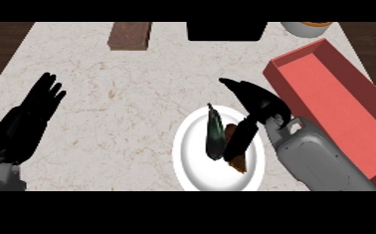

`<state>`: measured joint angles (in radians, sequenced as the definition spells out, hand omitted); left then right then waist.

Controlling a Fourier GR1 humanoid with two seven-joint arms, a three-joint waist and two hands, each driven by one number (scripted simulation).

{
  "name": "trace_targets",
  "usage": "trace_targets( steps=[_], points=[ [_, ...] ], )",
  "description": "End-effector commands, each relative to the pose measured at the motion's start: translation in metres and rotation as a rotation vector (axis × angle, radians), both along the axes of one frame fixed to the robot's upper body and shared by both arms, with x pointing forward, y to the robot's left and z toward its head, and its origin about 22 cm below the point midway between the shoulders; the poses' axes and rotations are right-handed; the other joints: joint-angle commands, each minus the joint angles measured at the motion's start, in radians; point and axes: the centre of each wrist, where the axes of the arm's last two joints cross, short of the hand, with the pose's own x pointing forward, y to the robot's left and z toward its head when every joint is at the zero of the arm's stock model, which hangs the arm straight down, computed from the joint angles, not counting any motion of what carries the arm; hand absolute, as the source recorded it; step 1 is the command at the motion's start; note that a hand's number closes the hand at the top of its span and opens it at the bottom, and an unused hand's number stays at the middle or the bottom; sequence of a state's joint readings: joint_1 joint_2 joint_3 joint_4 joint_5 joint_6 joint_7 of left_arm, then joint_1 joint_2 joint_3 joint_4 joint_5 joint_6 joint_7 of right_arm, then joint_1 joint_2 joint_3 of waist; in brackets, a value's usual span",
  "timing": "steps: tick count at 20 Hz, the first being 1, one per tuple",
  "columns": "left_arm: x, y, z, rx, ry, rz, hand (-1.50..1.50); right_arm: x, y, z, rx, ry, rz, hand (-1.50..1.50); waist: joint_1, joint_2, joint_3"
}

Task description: Pick the eggplant from the plate and place it in the cardboard box

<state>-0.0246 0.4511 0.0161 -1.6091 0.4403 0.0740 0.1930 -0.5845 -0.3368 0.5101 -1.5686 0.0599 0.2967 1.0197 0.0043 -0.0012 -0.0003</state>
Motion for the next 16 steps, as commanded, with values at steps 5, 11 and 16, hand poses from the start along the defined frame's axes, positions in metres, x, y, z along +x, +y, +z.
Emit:
trace_targets(
  steps=[5,11,16],
  points=[
    [-0.005,-0.009,-0.007,-0.015,0.013,0.000,0.00,0.000,0.007,-0.015,-0.034,-0.015,0.006,-1.50,-0.001,0.001,0.000],
    [-0.007,-0.020,-0.016,0.018,-0.007,0.004,0.00,0.002,0.022,-0.019,-0.082,-0.027,0.035,-1.50,0.000,0.001,0.000],
    [-0.012,-0.007,-0.006,-0.008,0.001,-0.010,0.00,0.017,0.037,-0.021,-0.106,0.004,0.014,-1.50,0.006,0.001,0.000]
  ],
)
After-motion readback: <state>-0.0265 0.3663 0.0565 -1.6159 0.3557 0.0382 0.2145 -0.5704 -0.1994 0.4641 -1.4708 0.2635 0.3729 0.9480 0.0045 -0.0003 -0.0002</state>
